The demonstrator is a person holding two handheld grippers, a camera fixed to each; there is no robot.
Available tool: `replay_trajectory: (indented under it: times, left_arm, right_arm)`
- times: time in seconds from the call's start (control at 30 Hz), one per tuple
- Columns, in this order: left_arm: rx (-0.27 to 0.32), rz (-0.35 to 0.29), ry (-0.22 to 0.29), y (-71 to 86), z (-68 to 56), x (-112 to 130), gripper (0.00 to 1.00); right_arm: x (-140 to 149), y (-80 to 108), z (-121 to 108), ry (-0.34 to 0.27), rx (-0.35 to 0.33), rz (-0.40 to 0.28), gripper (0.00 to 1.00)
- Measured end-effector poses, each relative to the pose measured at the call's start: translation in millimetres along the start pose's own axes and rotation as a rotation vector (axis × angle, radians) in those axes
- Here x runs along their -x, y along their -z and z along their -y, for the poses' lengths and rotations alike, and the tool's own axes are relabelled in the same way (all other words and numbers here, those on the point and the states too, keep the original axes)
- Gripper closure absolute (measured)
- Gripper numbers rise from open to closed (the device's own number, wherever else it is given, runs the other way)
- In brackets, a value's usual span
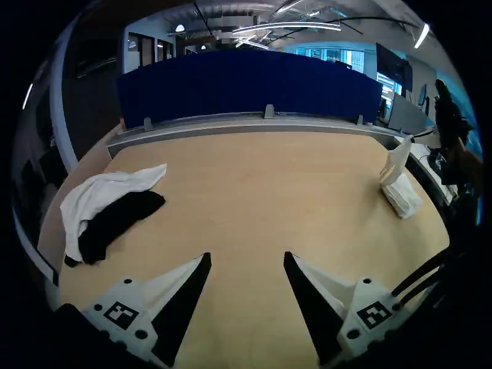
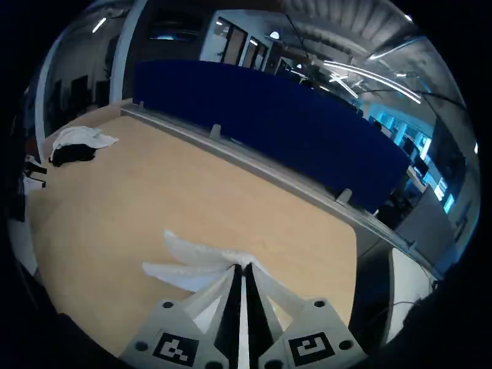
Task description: Fold towel
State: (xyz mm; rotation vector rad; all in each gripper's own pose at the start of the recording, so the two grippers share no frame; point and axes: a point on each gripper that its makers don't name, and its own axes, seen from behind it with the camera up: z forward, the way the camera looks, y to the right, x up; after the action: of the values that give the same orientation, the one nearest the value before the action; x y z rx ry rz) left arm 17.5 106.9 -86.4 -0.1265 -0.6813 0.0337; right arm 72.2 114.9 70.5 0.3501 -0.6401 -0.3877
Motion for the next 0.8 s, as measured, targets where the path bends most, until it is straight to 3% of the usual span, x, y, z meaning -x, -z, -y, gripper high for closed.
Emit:
replay_trajectory:
  times: [0.47,0.8]
  left_arm:
    - [0.001,0.010,-0.017,0.8,-0.3,3,0.13]
    - [0.007,0.011,-0.034,1.7,-3.3,2,0.13]
  right_arm:
    - [95,34.2,-11,-0.103,0.063,0.106,0.96]
    - [153,43.8,-10,-0.176,0.088,0.177,0.96]
